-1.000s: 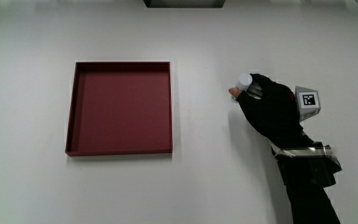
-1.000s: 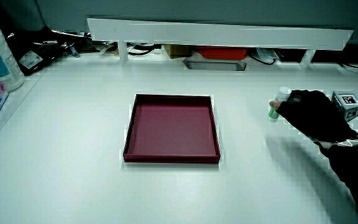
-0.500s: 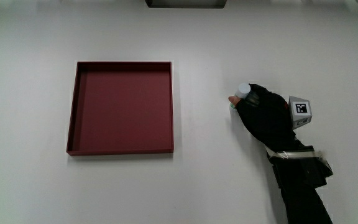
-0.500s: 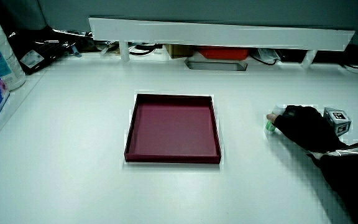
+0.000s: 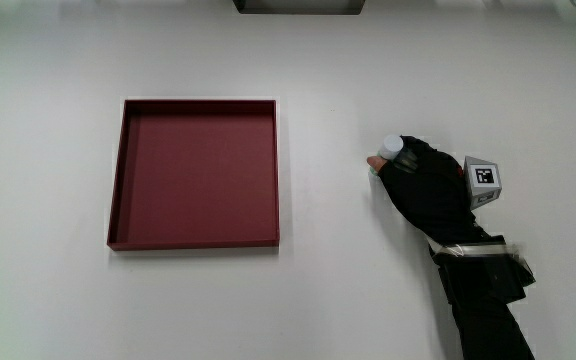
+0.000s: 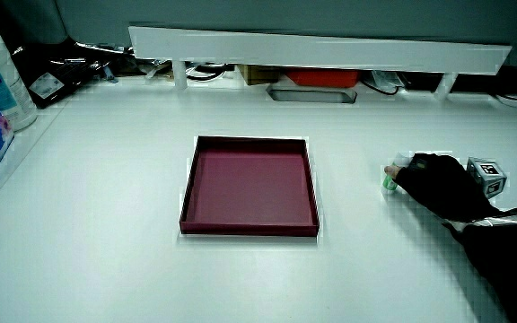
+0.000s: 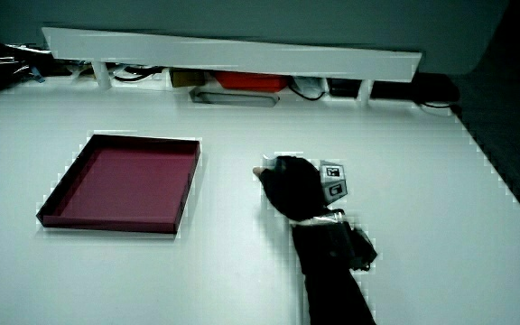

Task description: Place glue stick

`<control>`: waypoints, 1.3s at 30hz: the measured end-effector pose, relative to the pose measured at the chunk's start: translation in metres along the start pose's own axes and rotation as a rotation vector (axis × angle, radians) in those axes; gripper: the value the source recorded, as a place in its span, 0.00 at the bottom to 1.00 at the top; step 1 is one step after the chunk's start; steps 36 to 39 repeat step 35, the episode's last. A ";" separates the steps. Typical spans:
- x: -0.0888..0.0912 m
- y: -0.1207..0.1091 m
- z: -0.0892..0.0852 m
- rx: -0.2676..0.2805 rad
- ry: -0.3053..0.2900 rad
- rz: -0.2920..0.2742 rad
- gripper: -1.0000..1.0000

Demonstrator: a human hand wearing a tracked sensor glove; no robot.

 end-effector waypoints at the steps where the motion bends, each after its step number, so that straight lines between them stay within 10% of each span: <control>1: 0.003 0.001 0.000 -0.004 0.009 0.025 0.41; 12: 0.004 -0.006 0.005 -0.012 0.034 0.037 0.20; 25: -0.012 -0.045 0.017 -0.077 -0.063 0.019 0.00; 30: -0.034 -0.074 0.017 -0.094 -0.183 -0.020 0.00; 39: -0.044 -0.096 0.017 -0.130 -0.266 0.064 0.00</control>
